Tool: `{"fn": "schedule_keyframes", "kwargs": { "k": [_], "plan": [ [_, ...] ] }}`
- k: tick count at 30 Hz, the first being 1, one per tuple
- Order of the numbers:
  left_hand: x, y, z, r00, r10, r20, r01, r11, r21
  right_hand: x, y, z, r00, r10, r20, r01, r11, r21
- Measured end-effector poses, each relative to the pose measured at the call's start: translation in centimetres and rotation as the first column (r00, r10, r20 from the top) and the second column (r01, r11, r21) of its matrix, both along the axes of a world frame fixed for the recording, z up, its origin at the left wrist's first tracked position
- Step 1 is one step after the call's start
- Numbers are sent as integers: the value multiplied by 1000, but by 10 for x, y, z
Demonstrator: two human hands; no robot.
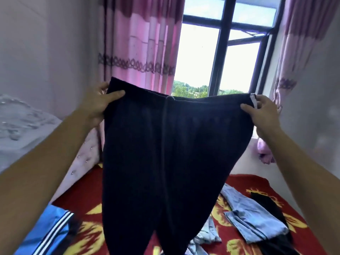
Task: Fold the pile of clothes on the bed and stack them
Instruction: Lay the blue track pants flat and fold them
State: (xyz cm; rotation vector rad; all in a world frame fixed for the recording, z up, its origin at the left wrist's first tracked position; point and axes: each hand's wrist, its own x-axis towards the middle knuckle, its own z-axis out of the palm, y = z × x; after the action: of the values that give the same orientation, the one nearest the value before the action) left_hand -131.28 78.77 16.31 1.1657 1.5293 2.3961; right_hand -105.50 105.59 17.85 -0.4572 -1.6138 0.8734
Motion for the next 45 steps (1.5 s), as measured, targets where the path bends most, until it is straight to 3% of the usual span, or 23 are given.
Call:
{"fn": "schedule_keyframes", "kwargs": {
  "k": [5, 9, 14, 19, 24, 28, 32, 35, 39, 45],
  "plan": [
    [3, -19, 27, 996, 64, -66, -66, 997, -33, -12, -3, 12, 999, 12, -51, -13, 1000, -13],
    [-8, -15, 7, 990, 127, -61, -137, 973, -186, -20, 7, -14, 998, 49, 44, -46, 997, -69],
    [-36, -4, -66, 984, 176, -28, -169, 870, -463, -32, 27, -91, 943, 182, 278, -128, 971, -203],
    [-24, 4, -160, 978, 207, -19, -173, 756, -631, -39, 40, -184, 869, 250, 426, -83, 925, -372],
    [2, 3, -264, 991, 133, 17, -68, 608, -791, -27, 43, -281, 653, 241, 718, 98, 914, -395],
    [29, -3, -337, 978, 132, 164, 76, 505, -860, -8, 26, -343, 556, 249, 793, 183, 894, -408],
    [58, -19, -403, 947, 189, 258, 161, 416, -895, 17, 10, -403, 366, 312, 877, 214, 889, -405],
    [85, -33, -447, 888, 304, 345, 202, 417, -886, 39, -6, -440, 306, 396, 866, 208, 860, -467],
    [117, -55, -490, 743, 464, 481, 265, 456, -850, 64, -24, -480, 252, 483, 839, 242, 808, -538],
    [148, -74, -523, 668, 567, 482, 261, 427, -865, 77, -39, -516, 172, 533, 829, 231, 796, -560]
  ]
}}
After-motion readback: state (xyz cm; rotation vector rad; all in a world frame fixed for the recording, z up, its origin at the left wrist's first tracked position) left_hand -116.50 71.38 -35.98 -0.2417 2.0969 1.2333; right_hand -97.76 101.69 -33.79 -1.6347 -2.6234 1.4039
